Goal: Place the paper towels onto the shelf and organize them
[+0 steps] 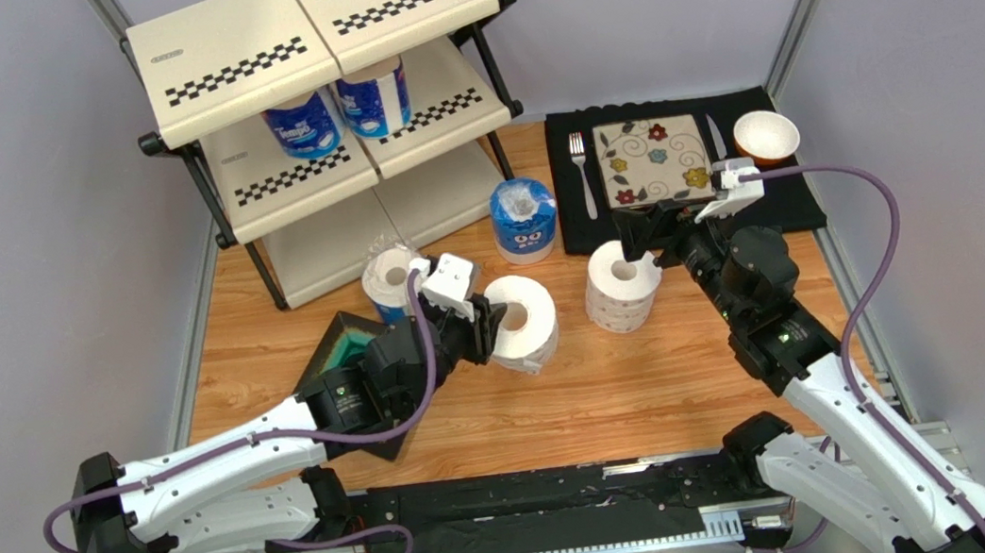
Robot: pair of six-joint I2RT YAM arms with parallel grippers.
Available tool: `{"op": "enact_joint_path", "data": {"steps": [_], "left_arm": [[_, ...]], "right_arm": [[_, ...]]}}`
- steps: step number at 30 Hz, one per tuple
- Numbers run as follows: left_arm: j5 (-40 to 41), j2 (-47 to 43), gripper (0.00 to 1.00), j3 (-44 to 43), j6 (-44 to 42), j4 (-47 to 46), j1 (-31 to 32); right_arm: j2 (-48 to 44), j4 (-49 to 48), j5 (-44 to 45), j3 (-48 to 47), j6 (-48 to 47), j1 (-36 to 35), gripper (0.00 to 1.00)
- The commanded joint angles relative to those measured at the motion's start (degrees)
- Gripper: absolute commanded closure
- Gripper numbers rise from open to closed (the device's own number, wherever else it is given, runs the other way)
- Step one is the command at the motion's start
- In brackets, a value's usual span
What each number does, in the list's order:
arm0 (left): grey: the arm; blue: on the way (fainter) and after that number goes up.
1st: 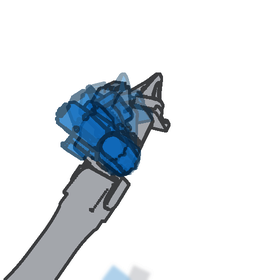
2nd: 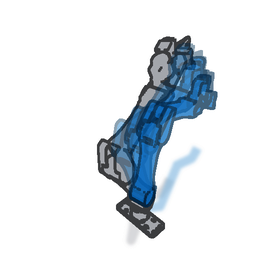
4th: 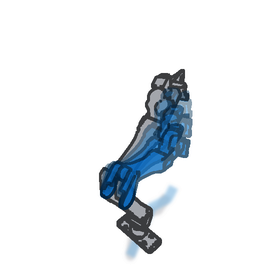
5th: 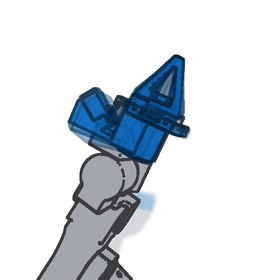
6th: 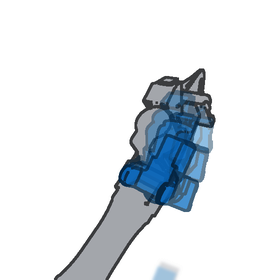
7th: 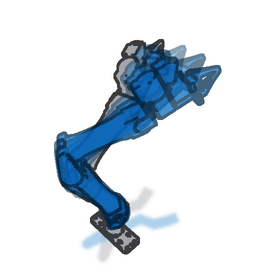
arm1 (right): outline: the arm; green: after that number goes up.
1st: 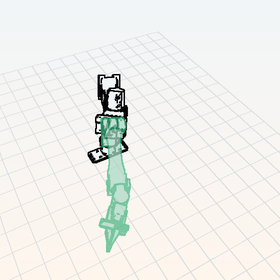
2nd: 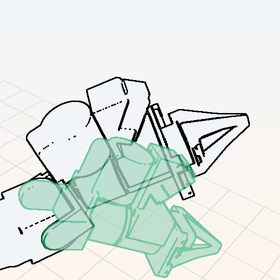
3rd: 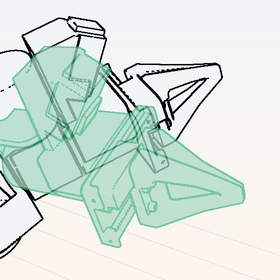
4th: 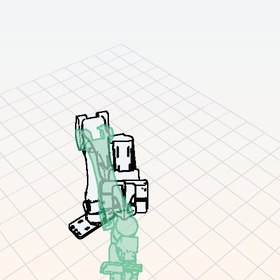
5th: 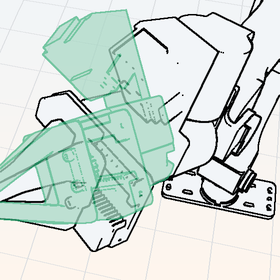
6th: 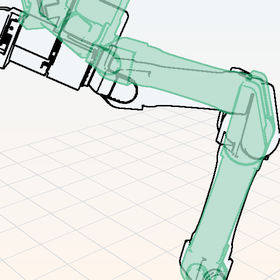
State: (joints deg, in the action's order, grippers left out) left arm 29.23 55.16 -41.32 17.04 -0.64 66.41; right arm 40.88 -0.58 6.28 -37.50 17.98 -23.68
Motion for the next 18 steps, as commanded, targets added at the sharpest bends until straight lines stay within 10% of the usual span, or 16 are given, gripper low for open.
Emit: {"op": "enact_joint_path", "data": {"steps": [1, 18], "left_arm": [[0.3, 0.8, 0.66, -8.9, -4.0, -3.0, 0.3], [6.9, 7.8, 0.76, -31.6, -27.0, -9.5, 0.3]], "right_arm": [[0.4, -0.5, -0.6, -0.4, 0.0, 0.0, 0.14], [-1.5, 0.3, -0.6, 0.0, 0.6, 0.0, 0.14]]}}
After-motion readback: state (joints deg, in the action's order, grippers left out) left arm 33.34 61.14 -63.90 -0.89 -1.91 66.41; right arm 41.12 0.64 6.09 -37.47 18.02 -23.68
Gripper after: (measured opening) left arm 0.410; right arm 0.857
